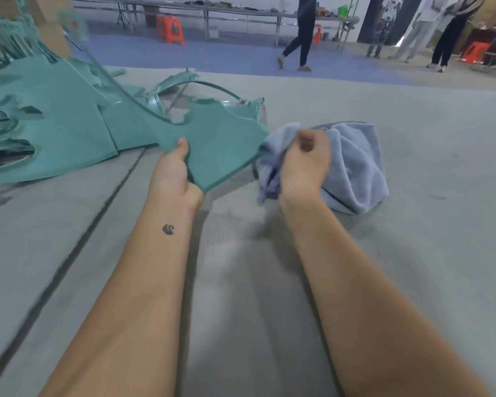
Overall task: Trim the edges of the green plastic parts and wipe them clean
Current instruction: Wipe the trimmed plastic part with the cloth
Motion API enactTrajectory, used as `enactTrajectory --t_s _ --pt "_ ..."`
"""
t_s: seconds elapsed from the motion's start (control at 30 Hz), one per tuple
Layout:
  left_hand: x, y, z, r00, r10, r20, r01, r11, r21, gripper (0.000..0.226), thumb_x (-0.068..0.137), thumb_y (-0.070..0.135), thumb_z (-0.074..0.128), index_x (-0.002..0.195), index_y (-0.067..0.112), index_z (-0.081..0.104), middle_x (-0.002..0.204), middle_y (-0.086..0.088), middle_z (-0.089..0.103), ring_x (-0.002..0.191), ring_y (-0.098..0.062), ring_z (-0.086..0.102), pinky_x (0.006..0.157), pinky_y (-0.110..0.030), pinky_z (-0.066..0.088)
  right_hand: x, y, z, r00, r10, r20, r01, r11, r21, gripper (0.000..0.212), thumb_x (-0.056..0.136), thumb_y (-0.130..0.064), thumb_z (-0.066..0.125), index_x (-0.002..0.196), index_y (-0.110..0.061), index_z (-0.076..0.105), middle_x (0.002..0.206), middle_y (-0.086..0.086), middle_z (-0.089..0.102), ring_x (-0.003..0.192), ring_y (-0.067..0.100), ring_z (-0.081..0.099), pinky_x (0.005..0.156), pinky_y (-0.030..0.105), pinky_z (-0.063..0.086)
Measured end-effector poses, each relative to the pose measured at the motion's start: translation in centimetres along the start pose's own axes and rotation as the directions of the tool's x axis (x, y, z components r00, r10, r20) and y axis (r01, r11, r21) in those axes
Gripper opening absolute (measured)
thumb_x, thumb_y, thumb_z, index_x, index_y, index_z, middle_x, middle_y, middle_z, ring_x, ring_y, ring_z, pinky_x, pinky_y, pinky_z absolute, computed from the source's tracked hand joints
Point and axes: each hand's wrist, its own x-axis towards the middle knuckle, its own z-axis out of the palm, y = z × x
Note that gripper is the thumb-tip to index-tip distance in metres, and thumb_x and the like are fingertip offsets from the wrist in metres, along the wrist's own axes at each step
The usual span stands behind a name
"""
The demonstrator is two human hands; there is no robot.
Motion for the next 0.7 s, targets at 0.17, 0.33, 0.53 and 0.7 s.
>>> enactTrajectory --t_s 0.17,0.33,0.53,0.7 --pt "0.0 0.9 -1.0 0.996 0.028 0.082 -0.041 0.985 0.167 0.026 0.103 0.015 0.044 0.124 0.012 0.057 0.112 -0.006 0.07 0.098 -0.021 0.07 0.078 -0.041 0.059 2.6 -0.5 -1.5 0.908 0.356 0.221 -0.412 0.665 0.622 0.017 0.1 -0.018 0.047 0.083 -0.017 0.05 0.072 0.005 0.054 0.066 0.018 0.052 0.071 0.029 0.047" --pt "0.0 -0.3 -0.7 0.988 0.125 0.09 -0.144 0.956 0.256 0.013 0.101 0.012 0.047 0.105 0.015 0.058 0.088 0.002 0.072 0.076 -0.013 0.07 0.064 -0.031 0.058 -0.2 0.0 -0.3 0.822 0.029 0.568 0.078 0.984 -0.162 0.034 0.08 -0.029 0.076 0.105 -0.01 0.062 0.098 0.005 0.062 0.08 0.008 0.061 0.071 0.023 0.048" --pt "-0.4 -0.6 -0.5 0.974 0.164 0.154 -0.202 0.94 0.276 0.017 0.101 0.01 0.045 0.093 0.016 0.058 0.066 0.01 0.072 0.062 -0.006 0.069 0.054 -0.022 0.054 -0.8 1.2 -0.4 0.767 0.035 0.641 0.335 0.83 -0.447 0.074 0.075 -0.054 0.077 0.129 -0.016 0.044 0.123 0.0 0.053 0.117 0.018 0.05 0.092 0.031 0.045" --pt "-0.6 -0.4 -0.6 0.959 0.074 0.272 -0.172 0.918 0.358 0.019 0.101 0.012 0.044 0.101 0.016 0.062 0.082 0.003 0.075 0.073 -0.013 0.071 0.063 -0.028 0.058 0.3 0.0 -0.5 0.851 0.141 0.506 0.072 0.923 -0.378 0.03 0.085 -0.044 0.07 0.094 -0.016 0.064 0.085 -0.004 0.065 0.08 0.012 0.06 0.066 0.026 0.046"
